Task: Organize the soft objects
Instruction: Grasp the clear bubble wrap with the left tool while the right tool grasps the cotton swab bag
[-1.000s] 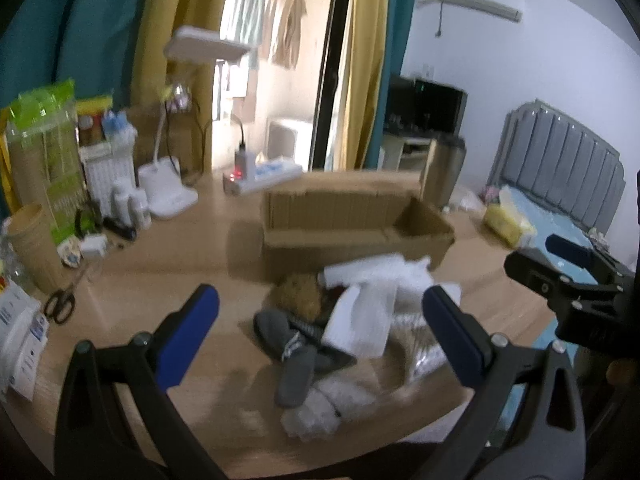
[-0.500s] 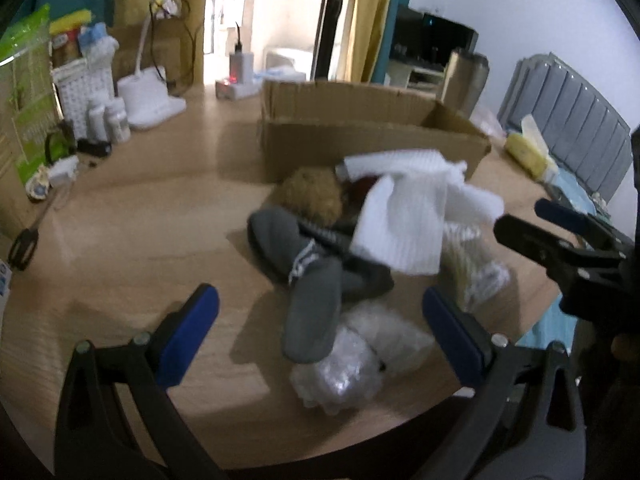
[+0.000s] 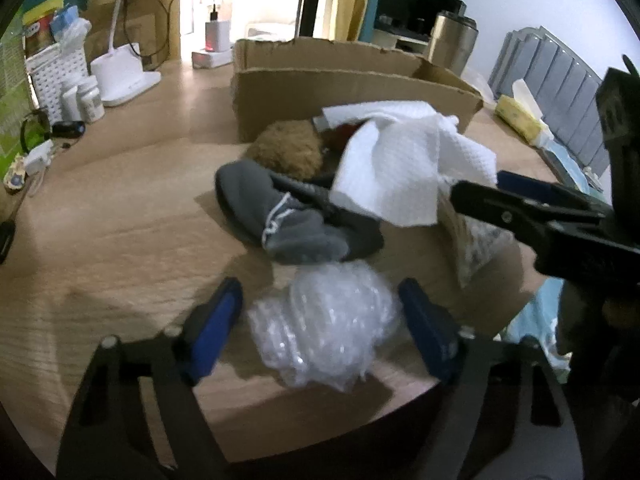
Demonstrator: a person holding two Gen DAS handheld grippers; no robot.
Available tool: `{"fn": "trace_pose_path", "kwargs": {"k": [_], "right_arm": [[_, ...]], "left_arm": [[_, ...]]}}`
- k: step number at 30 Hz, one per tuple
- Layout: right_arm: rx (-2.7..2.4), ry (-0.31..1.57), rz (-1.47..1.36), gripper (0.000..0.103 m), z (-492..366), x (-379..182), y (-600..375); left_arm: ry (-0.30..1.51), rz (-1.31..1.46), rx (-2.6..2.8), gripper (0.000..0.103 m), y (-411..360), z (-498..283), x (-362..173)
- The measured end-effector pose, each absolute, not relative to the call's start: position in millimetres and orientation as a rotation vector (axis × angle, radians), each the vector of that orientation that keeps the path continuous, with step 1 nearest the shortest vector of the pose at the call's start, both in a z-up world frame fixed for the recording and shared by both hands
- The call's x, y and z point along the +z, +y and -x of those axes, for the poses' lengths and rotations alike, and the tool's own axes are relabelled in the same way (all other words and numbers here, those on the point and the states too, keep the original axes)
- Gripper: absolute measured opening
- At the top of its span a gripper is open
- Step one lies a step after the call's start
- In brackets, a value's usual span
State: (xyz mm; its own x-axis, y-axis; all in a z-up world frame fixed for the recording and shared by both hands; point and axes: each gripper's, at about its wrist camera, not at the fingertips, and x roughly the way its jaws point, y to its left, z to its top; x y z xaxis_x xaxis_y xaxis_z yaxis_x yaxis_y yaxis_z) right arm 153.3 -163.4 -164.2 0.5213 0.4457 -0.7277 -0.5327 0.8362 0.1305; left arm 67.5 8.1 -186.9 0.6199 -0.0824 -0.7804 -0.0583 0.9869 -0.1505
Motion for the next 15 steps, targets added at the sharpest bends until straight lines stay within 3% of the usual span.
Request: {"fn": "trace_pose_path", "kwargs": {"k": [3, 5, 11, 15], "right_arm": [[0.598, 0.862, 0.104, 0.085, -155.5, -167.6, -163.0], [0.604, 0.873, 0.105, 0.084, -154.8, -169.4, -162.9], [0.636, 0.912, 0.142, 0.074, -147.7, -175.1, -157.9], [0.658, 0.921, 0.143, 0.057, -142.1, -174.5, -158.4]], "left_arm": [[0.905, 0.170, -0.031, 0.065, 5.5, -66.9, -186.5], [0.907, 0.174, -0.042, 0.060, 3.8, -66.3, -185.8], [0.891, 0.183, -0.051, 0.056, 3.2, -60.5, -178.7], [0.859, 0.185, -0.061, 0.055, 3.5, -55.7, -170.0]]}}
